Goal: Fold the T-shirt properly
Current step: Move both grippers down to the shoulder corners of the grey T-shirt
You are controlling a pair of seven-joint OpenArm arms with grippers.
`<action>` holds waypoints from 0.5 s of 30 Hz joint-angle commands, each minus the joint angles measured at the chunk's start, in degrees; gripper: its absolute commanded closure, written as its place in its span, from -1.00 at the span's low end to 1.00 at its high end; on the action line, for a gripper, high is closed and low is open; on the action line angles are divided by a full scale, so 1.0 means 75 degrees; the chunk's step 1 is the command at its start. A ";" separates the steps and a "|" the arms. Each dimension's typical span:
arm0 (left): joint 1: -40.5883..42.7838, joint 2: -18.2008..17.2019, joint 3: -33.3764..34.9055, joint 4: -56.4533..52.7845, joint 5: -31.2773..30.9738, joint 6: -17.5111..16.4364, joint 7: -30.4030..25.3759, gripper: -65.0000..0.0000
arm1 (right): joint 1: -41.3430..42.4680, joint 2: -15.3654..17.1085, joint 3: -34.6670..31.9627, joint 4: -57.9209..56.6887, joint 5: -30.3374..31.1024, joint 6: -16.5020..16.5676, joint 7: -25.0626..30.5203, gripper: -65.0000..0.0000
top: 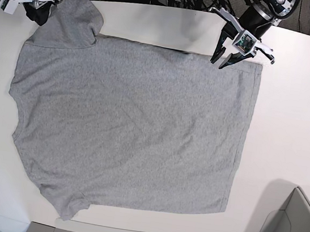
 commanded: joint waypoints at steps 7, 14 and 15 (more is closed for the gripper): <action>-0.0039 -0.0059 -0.0013 0.0122 -0.0074 0.0013 -0.0239 0.63 | 0.0635 -0.0879 0.0999 0.0107 0.0061 0.1020 -0.1539 0.39; -0.0039 -0.0083 -0.0013 0.0111 -0.0062 0.0013 -0.0239 0.63 | 0.1503 -0.1242 0.1726 -0.0807 -0.0150 0.1817 -0.2618 0.39; -0.0039 -0.0083 -0.0013 0.0111 -0.0062 0.0013 -0.0239 0.63 | 0.1538 -0.1242 0.1761 -0.0912 -0.0208 0.1817 -0.2629 0.39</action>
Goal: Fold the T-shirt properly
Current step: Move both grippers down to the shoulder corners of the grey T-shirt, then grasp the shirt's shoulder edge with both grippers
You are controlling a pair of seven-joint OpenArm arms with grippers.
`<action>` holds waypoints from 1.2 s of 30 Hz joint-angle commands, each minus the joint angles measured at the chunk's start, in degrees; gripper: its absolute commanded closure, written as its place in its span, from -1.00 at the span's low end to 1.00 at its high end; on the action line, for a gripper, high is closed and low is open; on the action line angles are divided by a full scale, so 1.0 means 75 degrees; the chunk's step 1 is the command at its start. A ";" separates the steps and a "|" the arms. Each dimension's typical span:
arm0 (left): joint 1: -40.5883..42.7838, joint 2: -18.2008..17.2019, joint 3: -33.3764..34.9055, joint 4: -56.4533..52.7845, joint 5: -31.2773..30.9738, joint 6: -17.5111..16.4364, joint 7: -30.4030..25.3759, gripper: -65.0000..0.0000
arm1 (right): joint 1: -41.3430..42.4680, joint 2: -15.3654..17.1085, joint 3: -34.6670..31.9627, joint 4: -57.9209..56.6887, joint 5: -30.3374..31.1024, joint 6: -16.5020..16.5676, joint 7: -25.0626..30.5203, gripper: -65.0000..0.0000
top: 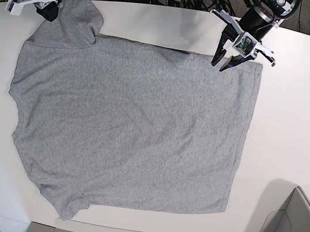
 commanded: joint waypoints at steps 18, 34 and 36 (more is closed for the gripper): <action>-0.0426 0.0016 -0.0028 0.0111 -0.0089 0.0013 0.0690 0.63 | 0.0055 0.0125 -0.0236 -0.0924 0.0062 0.0655 0.0128 0.39; -0.1563 0.0556 -0.2853 0.0029 -0.4472 -0.0555 0.4886 0.62 | 0.0020 0.0125 -0.0682 -0.0948 0.0039 0.0819 0.0128 0.39; -0.1997 0.0544 -0.3743 -0.0112 -0.5398 -0.0555 0.5917 0.55 | 0.0008 0.0125 -0.0670 -0.0948 0.0039 0.0819 0.0128 0.39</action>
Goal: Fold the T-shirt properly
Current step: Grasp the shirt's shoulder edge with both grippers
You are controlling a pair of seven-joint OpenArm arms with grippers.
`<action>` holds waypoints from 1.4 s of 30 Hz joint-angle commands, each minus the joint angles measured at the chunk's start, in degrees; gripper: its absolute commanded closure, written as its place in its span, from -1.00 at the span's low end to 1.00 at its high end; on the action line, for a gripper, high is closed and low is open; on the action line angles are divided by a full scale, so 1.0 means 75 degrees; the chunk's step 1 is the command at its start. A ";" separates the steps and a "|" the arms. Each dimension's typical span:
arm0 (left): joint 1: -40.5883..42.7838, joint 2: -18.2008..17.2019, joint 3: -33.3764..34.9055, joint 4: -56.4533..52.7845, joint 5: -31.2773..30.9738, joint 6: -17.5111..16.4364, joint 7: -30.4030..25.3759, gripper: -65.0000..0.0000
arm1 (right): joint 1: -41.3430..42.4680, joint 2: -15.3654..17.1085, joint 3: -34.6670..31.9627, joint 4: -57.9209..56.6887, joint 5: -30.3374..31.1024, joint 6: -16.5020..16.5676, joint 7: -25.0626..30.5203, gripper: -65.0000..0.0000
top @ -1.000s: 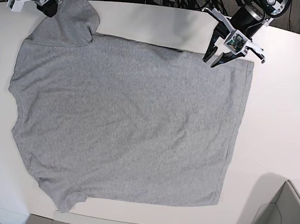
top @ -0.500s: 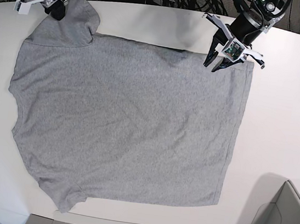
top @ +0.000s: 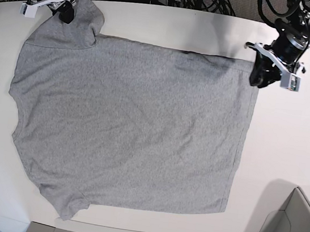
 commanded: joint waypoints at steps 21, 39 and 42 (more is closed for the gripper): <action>-0.1615 -0.0317 -0.0913 -0.3799 -0.0505 -0.0019 0.1893 0.38 | -0.0214 0.0026 0.0047 0.0073 -0.0168 -0.0026 -0.0222 0.39; -0.1685 -0.0294 0.0072 -0.3999 -0.0517 -0.0019 0.1881 0.82 | -0.0167 0.0026 0.0000 0.0319 -0.0168 -0.0026 -0.0222 0.73; -0.1685 -0.0294 0.0060 -0.3964 -0.0517 -0.0019 0.1905 1.00 | -0.0143 0.0026 0.0012 0.0424 -0.0168 -0.0026 -0.0222 1.00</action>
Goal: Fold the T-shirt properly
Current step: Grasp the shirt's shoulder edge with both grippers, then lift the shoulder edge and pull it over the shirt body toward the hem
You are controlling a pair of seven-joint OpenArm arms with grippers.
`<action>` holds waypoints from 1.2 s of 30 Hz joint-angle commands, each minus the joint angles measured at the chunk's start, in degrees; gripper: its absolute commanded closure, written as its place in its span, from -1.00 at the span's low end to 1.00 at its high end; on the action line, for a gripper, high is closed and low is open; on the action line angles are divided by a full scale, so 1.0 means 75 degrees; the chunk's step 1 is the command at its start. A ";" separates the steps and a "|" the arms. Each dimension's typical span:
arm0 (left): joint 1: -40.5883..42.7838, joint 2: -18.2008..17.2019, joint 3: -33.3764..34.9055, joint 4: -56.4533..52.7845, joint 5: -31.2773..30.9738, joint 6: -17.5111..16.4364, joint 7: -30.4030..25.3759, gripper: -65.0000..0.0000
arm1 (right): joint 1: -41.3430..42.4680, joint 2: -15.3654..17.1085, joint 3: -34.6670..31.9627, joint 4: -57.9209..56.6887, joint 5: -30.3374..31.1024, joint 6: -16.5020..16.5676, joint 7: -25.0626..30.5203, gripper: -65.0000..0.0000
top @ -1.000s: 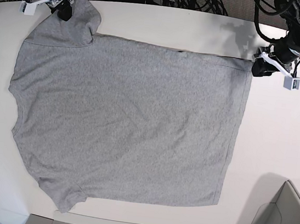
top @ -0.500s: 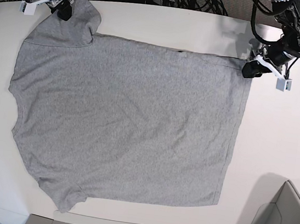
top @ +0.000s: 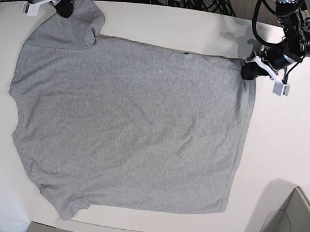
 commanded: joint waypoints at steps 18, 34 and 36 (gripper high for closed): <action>0.0849 -0.0034 -0.1147 0.2107 0.0308 0.0045 0.0357 1.00 | -0.0718 -0.0007 0.1512 0.1490 0.0882 0.0020 0.0063 1.00; 0.0814 0.0001 -0.1979 0.3478 0.0343 0.0045 0.0381 1.00 | -0.0097 0.0451 0.2110 0.2240 0.1176 0.0020 0.0028 1.00; 0.0591 0.0001 -0.1979 0.3478 0.0343 0.0045 0.0381 1.00 | 0.0255 0.0533 0.2110 0.2240 0.0777 0.0020 -0.0230 1.00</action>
